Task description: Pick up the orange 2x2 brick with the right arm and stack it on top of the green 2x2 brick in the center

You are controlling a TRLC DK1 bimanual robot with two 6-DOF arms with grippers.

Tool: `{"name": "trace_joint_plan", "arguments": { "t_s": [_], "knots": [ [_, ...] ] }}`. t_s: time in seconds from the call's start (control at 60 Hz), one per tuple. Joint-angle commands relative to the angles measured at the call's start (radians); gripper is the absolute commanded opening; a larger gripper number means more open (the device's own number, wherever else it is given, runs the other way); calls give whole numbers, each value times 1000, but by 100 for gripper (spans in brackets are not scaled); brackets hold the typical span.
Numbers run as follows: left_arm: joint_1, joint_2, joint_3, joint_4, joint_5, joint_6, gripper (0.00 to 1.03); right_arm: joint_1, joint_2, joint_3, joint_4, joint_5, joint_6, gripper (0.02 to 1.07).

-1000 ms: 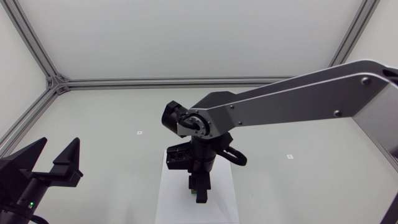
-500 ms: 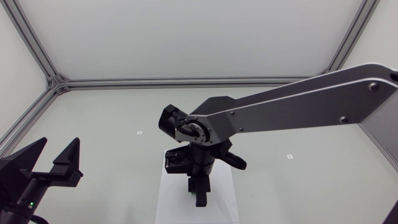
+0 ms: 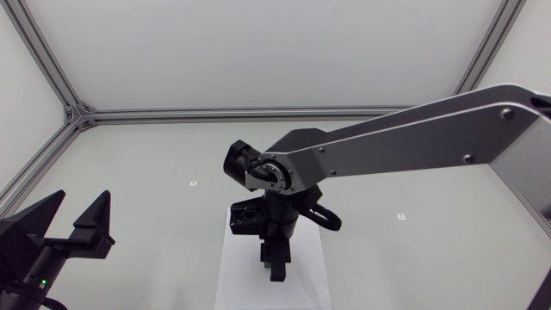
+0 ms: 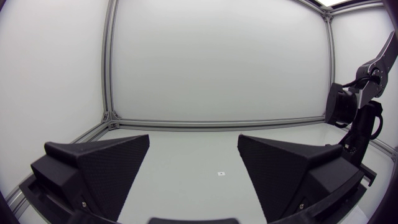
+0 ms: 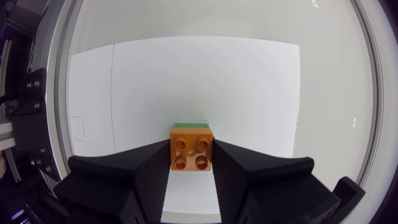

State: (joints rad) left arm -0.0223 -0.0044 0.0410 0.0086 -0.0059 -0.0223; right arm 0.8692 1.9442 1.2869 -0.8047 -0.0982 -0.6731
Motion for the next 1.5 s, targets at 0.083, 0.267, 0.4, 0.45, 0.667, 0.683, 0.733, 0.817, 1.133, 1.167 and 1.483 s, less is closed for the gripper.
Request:
{"name": "trace_joint_plan", "arguments": {
  "t_s": [0.083,0.267,0.4,0.45,0.667,0.683,0.733,0.817,1.133,1.167,1.483],
  "knots": [
    [2,-8,-41,-13,6,13,99,27,88,-72,36,54,30,8],
    [2,-8,-41,-15,4,13,99,36,84,-60,33,66,32,8],
    [2,-8,-41,-15,4,13,99,39,91,-63,32,68,30,8],
    [4,-8,-41,-15,4,13,99,39,93,-66,33,68,29,8],
    [2,-8,-41,-15,4,13,99,42,81,-72,33,68,27,8],
    [2,-8,-41,-13,4,13,99,42,79,-72,33,68,27,8],
    [2,-8,-41,-15,4,13,99,42,78,-72,33,68,27,10],
    [2,-8,-41,-15,4,13,99,42,71,-72,32,69,27,11],
    [2,-8,-41,-15,4,13,99,42,64,-60,7,78,27,21],
    [2,-8,-41,-13,4,13,99,42,62,-58,4,78,27,22],
    [2,-8,-41,-15,4,13,99,44,50,-43,-19,81,30,30]
  ]
}}
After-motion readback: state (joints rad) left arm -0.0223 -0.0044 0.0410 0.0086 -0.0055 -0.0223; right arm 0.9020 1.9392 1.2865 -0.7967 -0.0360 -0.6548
